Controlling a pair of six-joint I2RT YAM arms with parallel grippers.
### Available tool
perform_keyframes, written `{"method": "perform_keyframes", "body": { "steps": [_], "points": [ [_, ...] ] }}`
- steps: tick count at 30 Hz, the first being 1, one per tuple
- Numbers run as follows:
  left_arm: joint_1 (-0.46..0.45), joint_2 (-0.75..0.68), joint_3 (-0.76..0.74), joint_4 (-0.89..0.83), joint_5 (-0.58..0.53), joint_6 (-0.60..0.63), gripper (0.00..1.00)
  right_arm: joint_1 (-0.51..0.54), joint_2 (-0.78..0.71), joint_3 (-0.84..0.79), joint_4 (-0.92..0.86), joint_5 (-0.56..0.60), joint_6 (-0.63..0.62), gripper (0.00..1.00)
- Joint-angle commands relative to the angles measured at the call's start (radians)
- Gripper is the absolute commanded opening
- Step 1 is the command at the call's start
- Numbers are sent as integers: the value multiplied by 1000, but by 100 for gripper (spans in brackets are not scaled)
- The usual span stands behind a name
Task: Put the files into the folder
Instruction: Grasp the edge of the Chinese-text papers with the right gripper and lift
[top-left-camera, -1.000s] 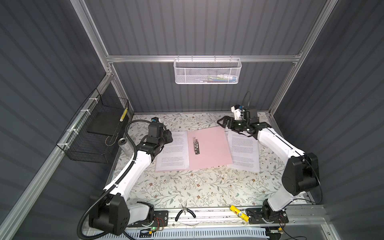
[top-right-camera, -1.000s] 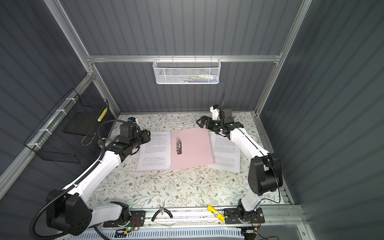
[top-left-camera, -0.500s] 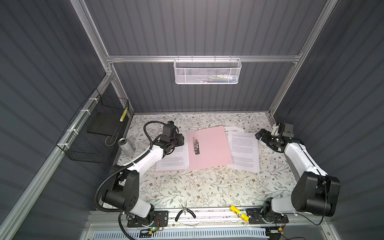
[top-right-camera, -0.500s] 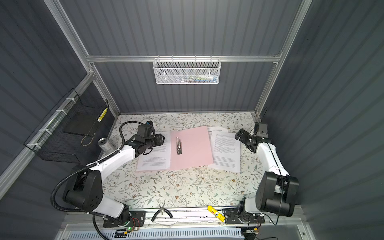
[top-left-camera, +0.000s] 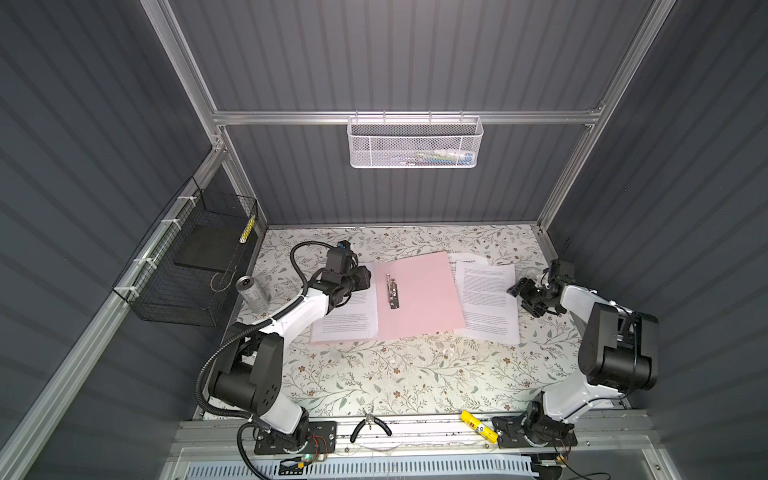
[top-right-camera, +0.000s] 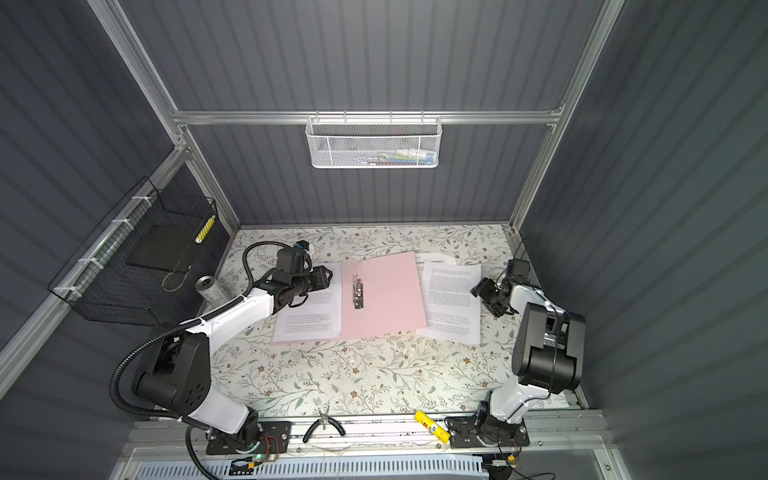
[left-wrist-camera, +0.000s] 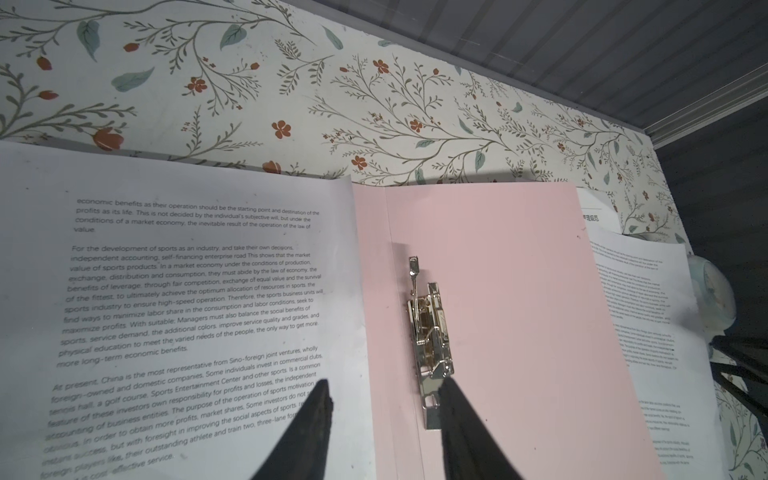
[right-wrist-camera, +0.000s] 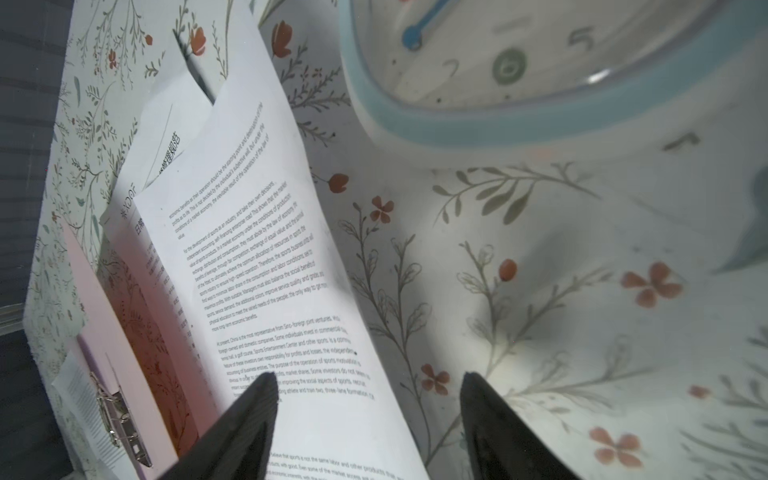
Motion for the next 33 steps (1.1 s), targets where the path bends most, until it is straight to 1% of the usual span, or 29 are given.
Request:
{"method": "perform_keyframes", "body": {
  "steps": [1,8,12,15,17,20,21,27,28,33],
  "points": [
    [2,5,0,1,-6,2,44,-7,34,2,50,-63,23,64],
    [2,23,6,7,-5,8,43,-12,64,10,74,-103,39,58],
    [2,38,11,10,1,9,43,-15,56,5,74,-104,37,45],
    [2,43,11,16,5,9,43,-15,54,2,74,-101,34,39],
    [2,43,10,20,5,9,42,-15,56,-2,81,-104,42,30],
    [2,40,7,22,6,9,42,-16,52,-14,98,-113,49,22],
    [2,38,7,19,5,10,42,-15,48,-15,99,-113,48,21],
    [0,29,13,9,-5,9,42,-14,-10,-39,97,-86,46,2],
    [2,27,13,11,-5,4,41,-13,-28,-42,93,-83,47,0],
    [2,26,31,-6,-11,-3,40,-1,-131,-44,67,-49,40,0]
  ]
}}
